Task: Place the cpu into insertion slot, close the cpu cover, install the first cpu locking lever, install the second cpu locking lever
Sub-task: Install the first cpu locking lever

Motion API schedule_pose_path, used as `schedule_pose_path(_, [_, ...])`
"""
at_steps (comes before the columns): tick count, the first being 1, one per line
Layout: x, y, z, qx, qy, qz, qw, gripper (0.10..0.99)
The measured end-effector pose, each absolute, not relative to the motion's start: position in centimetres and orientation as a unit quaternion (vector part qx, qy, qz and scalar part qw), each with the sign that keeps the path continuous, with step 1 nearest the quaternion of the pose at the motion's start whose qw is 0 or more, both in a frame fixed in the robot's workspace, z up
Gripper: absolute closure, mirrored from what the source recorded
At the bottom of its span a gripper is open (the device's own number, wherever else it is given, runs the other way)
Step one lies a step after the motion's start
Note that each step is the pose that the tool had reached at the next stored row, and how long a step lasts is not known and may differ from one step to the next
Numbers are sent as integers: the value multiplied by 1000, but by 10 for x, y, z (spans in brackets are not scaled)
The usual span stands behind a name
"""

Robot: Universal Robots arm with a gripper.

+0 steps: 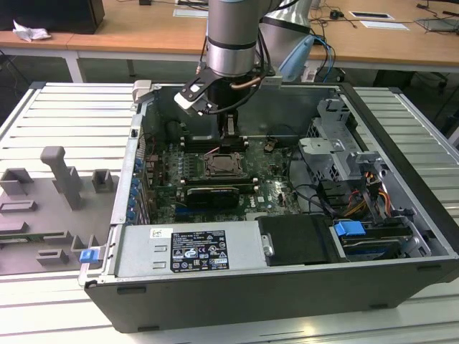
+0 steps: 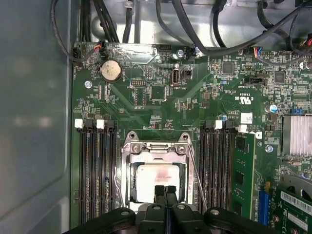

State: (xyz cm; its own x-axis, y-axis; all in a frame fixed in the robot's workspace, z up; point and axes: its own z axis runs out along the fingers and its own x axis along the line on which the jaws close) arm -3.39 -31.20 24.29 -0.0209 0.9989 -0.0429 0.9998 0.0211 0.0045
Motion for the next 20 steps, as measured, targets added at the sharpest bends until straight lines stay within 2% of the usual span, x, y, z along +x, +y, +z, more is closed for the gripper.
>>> schedule_pose_path(20, [-40, -312, 243, 698, 716, -13, 17, 980])
